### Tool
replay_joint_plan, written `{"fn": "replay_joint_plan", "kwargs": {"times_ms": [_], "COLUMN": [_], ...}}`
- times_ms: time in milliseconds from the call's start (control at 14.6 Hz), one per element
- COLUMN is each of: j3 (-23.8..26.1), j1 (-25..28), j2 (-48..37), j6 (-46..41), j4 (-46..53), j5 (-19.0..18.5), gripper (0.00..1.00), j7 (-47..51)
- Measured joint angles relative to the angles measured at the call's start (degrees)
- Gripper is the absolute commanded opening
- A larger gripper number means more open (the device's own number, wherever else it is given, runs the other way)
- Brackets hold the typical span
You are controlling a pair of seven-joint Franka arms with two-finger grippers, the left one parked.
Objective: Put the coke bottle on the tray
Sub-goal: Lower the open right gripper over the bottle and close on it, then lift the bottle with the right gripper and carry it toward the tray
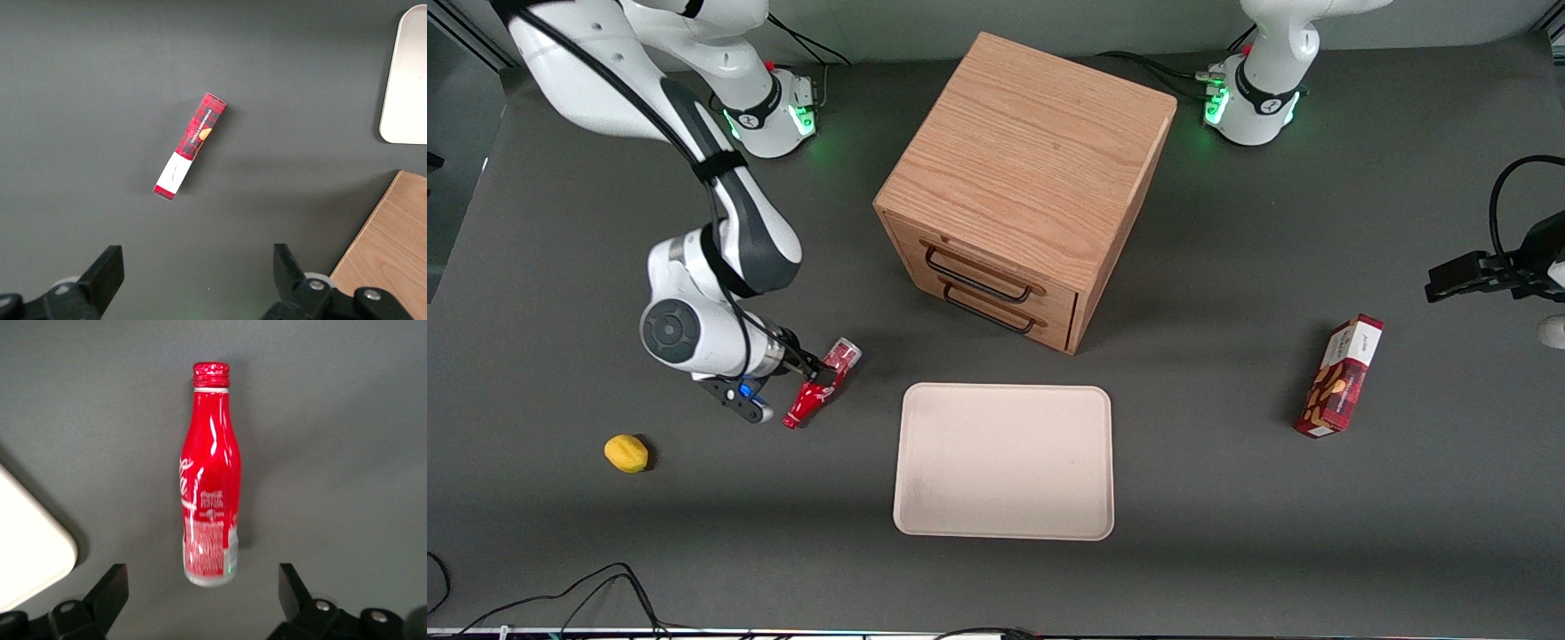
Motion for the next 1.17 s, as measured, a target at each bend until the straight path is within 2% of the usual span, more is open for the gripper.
{"fn": "replay_joint_plan", "kwargs": {"times_ms": [412,618,686,755,1167], "j3": [-0.08,-0.13,-0.16,-0.2,-0.19], "j1": [-0.21,-0.33,-0.4,-0.45,-0.48], "j2": [3.77,5.09,5.47,5.87,6.77], "j6": [9.5,12.28,13.11,14.05,15.45], "j4": [-3.31,-4.46,-4.61,-4.82,-4.93], "j5": [-0.13,-1.42,-1.68,-1.9,-3.55], "gripper": [1.0,1.0,0.6,0.01,0.0], "j7": [0.06,0.06,0.06,0.06,0.05]}}
